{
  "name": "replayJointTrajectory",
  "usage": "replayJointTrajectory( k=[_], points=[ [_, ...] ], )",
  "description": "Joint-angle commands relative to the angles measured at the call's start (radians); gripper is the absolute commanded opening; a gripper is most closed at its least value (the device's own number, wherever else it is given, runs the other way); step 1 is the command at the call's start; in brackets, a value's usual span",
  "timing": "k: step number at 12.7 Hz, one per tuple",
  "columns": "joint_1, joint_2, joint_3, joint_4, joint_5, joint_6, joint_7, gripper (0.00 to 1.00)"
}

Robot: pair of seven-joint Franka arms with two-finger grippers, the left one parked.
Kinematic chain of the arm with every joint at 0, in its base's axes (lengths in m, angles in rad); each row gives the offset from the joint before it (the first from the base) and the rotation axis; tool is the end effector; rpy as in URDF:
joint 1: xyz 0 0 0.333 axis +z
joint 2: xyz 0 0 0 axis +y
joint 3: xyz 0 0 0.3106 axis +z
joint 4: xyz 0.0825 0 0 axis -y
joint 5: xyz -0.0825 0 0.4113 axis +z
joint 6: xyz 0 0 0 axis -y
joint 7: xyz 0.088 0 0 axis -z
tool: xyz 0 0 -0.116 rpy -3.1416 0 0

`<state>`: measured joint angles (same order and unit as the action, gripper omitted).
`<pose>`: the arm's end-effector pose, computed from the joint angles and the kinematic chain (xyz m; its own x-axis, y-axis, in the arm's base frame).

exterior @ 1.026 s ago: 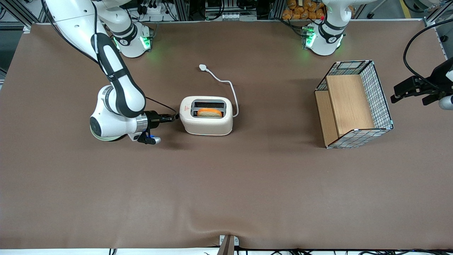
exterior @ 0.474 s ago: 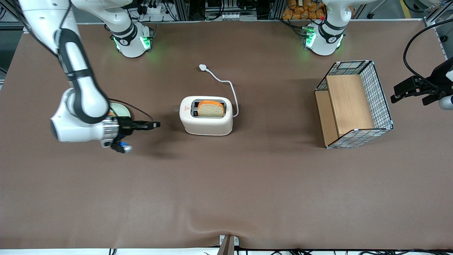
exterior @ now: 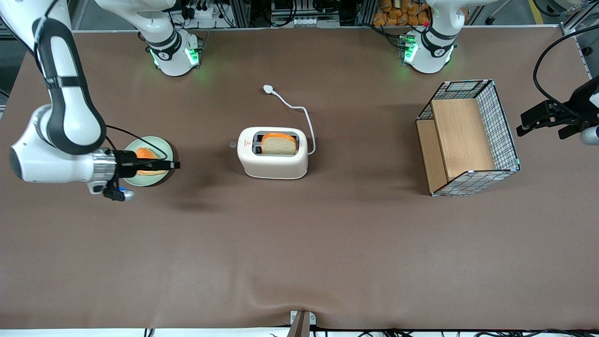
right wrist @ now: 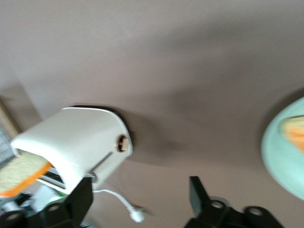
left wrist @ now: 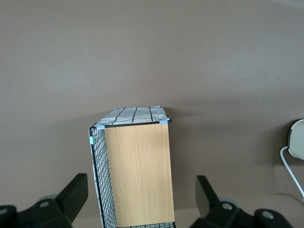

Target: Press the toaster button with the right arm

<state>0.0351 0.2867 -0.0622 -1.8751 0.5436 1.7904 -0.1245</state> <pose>0.6029 0.0336 0.3176 0.9426 -0.0345 -0.3320 -0.1935 -0.8669 -0.4593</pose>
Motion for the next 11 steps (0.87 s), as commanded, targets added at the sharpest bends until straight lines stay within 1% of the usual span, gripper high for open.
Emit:
replayJointTrajectory(
  k=[1, 2, 4, 5, 6, 8, 9, 10, 11],
  points=[
    [-0.004, -0.099, 0.016, 0.005, -0.170, -0.005, 0.002, 1.00],
    [-0.011, -0.116, 0.016, 0.026, -0.230, -0.011, -0.003, 1.00],
    [-0.024, -0.144, 0.015, 0.069, -0.370, -0.011, -0.013, 1.00],
    [-0.041, -0.158, 0.015, 0.091, -0.420, -0.011, -0.014, 1.00],
    [-0.061, -0.172, 0.015, 0.105, -0.451, -0.012, -0.015, 1.00],
    [-0.095, -0.202, 0.013, 0.117, -0.487, -0.014, -0.015, 1.00],
    [-0.127, -0.205, 0.013, 0.122, -0.504, -0.016, -0.017, 1.00],
    [-0.148, -0.215, 0.016, 0.134, -0.504, -0.040, -0.017, 1.00],
    [-0.150, -0.225, 0.016, 0.157, -0.504, -0.081, -0.015, 1.00]
  ],
)
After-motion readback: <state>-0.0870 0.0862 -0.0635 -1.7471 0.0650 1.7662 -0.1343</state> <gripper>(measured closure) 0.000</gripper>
